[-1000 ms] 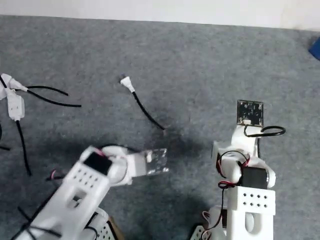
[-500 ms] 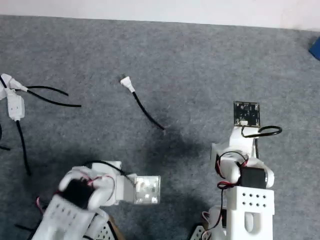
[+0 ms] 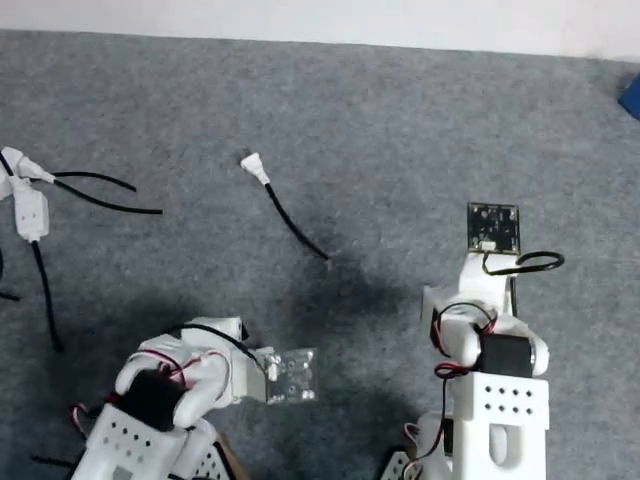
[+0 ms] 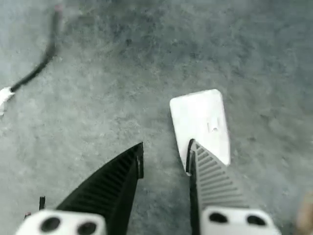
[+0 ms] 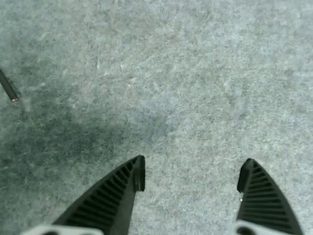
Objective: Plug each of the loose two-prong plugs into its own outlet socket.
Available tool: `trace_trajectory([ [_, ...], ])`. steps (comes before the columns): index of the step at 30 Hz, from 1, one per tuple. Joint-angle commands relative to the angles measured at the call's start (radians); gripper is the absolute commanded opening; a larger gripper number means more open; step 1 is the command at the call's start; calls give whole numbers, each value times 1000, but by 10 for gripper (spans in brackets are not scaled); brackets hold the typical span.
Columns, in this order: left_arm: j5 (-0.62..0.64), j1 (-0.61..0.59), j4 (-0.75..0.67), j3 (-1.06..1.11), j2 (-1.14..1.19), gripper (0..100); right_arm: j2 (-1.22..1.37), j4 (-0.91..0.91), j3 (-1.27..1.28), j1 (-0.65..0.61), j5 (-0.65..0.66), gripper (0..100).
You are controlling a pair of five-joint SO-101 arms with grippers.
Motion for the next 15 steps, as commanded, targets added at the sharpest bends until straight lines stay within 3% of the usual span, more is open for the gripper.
trace_trajectory([
  [1,0,-15,-52,8,-2,175,-8,7,-7,-10,12,300],
  [8,-2,-87,-52,-133,-1,175,-8,7,-7,-10,14,300],
  [15,-21,-119,-51,-18,-1,175,-8,7,-7,-10,14,300],
])
